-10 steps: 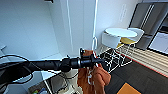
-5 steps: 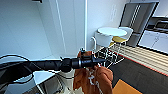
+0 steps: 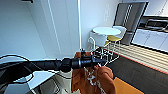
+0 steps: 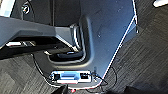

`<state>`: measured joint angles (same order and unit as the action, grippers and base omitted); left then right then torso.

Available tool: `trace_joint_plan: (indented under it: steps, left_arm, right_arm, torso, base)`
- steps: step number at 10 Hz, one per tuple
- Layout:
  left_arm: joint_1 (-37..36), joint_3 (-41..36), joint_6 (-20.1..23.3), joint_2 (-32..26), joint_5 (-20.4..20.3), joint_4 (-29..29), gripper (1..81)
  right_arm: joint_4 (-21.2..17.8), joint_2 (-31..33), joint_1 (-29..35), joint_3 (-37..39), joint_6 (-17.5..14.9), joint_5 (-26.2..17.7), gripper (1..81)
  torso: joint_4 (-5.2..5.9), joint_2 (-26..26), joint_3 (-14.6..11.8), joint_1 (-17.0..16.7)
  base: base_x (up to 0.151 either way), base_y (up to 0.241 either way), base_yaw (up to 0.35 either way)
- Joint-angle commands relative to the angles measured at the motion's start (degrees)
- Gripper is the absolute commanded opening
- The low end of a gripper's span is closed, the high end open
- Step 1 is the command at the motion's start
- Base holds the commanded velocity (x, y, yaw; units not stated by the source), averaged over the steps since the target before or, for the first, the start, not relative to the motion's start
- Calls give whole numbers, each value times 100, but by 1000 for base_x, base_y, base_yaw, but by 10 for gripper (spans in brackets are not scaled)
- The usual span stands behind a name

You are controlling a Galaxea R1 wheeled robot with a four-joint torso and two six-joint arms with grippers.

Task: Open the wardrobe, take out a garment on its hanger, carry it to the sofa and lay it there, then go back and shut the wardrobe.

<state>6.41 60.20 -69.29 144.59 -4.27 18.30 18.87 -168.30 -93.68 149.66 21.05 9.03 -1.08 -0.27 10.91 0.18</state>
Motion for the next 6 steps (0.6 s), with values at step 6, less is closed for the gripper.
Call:
trace_joint_plan:
  steps: [6]
  left_arm:
    - [-1085, -271, 39, -18, -461, 315, 10]
  right_arm:
    - [20, 22, 3, -8, 4, -306, 811]
  torso:
    - [0, 0, 0, 0]
  base:
    - [0, 0, -232]
